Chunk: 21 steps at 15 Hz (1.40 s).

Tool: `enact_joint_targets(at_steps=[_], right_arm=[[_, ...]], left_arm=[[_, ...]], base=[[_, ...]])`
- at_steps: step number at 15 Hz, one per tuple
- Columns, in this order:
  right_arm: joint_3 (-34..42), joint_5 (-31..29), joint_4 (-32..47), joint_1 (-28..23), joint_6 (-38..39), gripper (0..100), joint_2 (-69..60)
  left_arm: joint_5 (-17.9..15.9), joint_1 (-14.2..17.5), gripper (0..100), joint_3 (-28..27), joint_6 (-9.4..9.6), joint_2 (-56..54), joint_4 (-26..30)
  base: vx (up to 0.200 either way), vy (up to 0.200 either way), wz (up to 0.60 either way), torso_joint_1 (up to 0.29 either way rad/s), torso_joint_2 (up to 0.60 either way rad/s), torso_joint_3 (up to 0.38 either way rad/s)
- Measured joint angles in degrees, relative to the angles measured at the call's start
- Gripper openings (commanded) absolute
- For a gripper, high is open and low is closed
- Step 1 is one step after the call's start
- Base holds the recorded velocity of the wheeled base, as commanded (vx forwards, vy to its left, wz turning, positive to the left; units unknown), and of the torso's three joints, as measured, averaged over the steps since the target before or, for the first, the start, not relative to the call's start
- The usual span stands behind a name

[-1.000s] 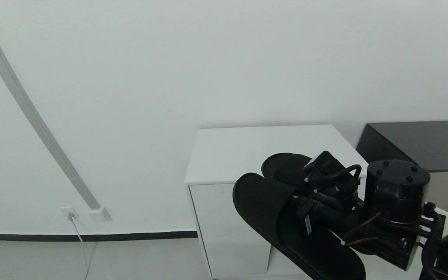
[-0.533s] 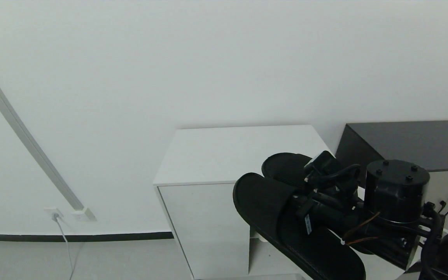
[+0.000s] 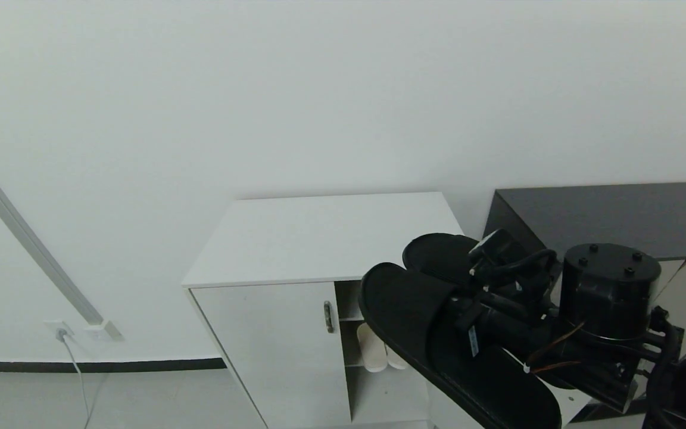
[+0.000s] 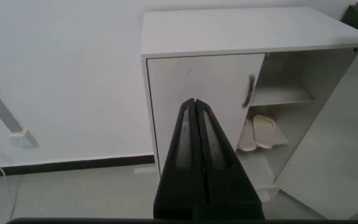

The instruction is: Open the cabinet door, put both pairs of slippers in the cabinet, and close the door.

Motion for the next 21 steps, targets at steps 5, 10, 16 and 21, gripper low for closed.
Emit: enact_joint_targets(at_steps=[5, 10, 16, 21], right_arm=[[0.8, 0.0, -0.1, 0.0, 0.1, 0, 0.0], [0.9, 0.3, -0.5, 0.1, 0.8, 0, 0.5], [1.0, 0.4, -1.7, 0.5, 0.9, 0, 1.8], [1.8, 0.4, -2.6, 0.9, 0.8, 0, 2.1]], left_arm=[[0.0, 0.0, 0, 0.0, 0.00, 0.0, 0.0], [0.0, -0.1, 0, 0.0, -0.09, 0.0, 0.1], [0.0, -0.1, 0, 0.0, -0.18, 0.0, 0.0], [0.1, -0.1, 0, 0.0, -0.18, 0.0, 0.1]], base=[[0.000, 0.000, 0.00, 0.000, 0.00, 0.000], [0.000, 0.000, 0.00, 0.000, 0.00, 0.000], [0.000, 0.000, 0.00, 0.000, 0.00, 0.000], [0.000, 0.000, 0.00, -0.134, 0.29, 0.161]])
